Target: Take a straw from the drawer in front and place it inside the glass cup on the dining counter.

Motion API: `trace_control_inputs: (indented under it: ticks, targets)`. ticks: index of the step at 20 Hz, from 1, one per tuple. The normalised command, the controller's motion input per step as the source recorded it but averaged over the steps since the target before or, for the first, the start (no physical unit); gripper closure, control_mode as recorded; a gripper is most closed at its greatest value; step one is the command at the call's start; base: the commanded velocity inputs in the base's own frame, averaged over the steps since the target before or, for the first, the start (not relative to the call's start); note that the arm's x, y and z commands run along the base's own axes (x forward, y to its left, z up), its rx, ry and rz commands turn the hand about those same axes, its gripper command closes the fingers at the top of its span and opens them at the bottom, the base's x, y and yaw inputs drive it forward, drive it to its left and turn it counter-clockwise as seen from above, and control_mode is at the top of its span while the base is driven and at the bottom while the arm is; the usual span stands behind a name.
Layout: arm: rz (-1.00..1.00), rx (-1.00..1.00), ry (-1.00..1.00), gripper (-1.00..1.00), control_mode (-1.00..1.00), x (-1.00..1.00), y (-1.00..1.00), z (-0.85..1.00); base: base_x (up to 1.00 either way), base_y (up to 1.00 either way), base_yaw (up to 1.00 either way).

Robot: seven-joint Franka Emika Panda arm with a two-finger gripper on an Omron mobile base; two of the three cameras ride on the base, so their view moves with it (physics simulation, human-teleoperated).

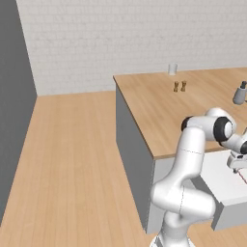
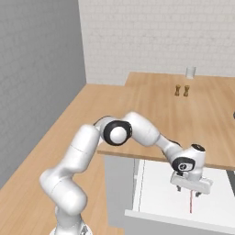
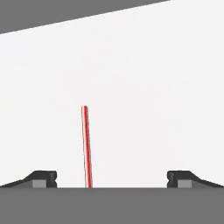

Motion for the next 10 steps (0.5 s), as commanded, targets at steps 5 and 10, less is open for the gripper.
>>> trace_control_inputs:
  ticks: [5,10]
  targets:
    - [0.0,0.04,-0.07,-1.0,-1.0,0.15,-0.16,-0.33,0.0,0.0,0.0]
    - [0.0,-0.01,-0.08,-1.0,-1.0,0.2,-0.08,-0.29,0.0,0.0,0.0]
